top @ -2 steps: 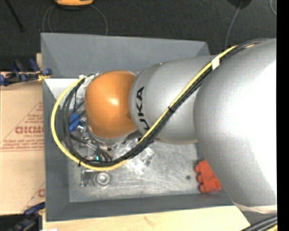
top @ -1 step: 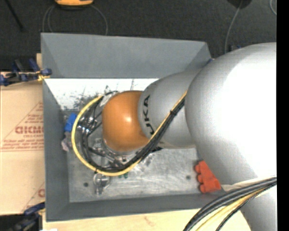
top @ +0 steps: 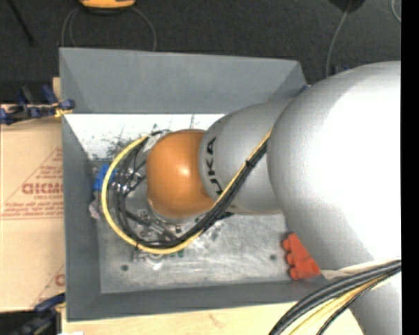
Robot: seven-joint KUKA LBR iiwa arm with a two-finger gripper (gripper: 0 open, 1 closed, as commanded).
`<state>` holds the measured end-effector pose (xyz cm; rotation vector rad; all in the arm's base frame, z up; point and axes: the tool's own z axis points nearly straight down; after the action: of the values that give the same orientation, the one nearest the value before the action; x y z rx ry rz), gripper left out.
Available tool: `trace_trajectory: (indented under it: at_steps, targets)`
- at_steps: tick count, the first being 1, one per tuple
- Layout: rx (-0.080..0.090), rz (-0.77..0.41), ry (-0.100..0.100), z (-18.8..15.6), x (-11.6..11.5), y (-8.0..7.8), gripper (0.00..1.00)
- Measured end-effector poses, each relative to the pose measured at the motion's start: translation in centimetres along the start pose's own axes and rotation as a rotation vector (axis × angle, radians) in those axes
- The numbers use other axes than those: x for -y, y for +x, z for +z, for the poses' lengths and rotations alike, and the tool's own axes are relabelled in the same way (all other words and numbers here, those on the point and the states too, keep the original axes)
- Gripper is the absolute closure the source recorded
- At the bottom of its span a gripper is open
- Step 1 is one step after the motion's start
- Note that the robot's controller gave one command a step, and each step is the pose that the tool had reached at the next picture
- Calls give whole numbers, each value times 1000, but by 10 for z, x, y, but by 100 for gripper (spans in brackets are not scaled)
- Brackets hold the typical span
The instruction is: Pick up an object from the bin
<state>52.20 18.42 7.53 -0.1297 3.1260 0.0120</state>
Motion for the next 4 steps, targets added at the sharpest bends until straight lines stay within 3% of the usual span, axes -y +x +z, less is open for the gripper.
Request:
trace_trajectory:
  at_steps: [1, 2, 3, 4]
  targets:
    - [-3, -10, 8, -54, 33, -29, 100]
    - [-14, -136, 8, -78, 43, 44, 100]
    - [-13, -134, 5, -78, 41, 43, 0]
    - [-13, 37, 5, -5, 47, 19, 0]
